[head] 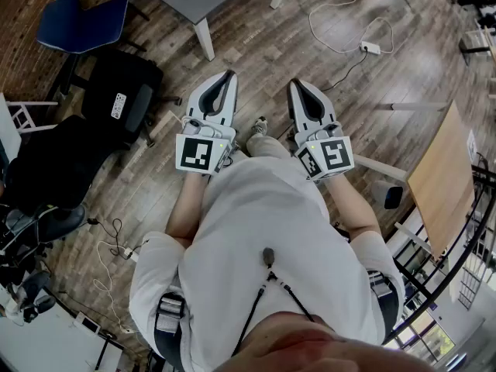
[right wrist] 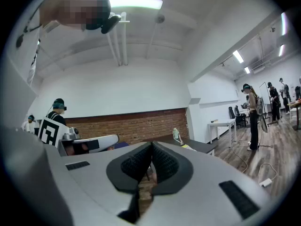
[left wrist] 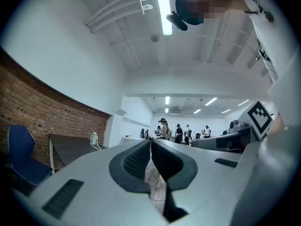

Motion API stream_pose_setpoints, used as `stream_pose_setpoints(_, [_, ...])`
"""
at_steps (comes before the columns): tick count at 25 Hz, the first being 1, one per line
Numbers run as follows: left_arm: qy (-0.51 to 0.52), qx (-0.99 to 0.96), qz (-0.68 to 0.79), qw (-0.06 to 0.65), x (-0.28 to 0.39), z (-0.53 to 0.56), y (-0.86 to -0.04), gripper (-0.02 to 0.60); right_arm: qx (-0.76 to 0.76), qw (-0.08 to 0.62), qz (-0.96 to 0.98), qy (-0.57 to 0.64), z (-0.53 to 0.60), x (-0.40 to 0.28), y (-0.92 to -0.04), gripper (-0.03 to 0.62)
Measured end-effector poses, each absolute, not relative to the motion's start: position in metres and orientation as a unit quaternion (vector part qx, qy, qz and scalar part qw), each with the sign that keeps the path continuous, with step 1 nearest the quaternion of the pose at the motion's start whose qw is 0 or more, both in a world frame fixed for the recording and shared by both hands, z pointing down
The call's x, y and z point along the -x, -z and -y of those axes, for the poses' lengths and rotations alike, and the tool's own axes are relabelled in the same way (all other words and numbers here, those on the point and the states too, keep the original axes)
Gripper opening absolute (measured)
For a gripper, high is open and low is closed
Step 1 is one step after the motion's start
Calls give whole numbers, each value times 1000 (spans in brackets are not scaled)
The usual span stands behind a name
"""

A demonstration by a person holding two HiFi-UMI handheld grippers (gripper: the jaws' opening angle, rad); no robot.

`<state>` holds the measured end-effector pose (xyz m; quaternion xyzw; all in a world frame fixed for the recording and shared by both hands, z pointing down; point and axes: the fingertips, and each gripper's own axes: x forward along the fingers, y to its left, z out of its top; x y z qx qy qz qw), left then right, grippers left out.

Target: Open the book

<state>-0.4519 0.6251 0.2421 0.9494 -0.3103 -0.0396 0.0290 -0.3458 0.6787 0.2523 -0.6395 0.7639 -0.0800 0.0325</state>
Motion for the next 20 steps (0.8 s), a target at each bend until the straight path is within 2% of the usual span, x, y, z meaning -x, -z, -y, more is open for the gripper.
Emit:
stream_pose_setpoints(9, [13, -939, 342, 13, 399, -648, -246, 29, 610, 42, -787, 76, -688, 295, -248, 36])
stream_pose_setpoints(20, [12, -929, 369, 9, 245, -695, -248, 29, 587, 63, -804, 73, -723, 138, -245, 36])
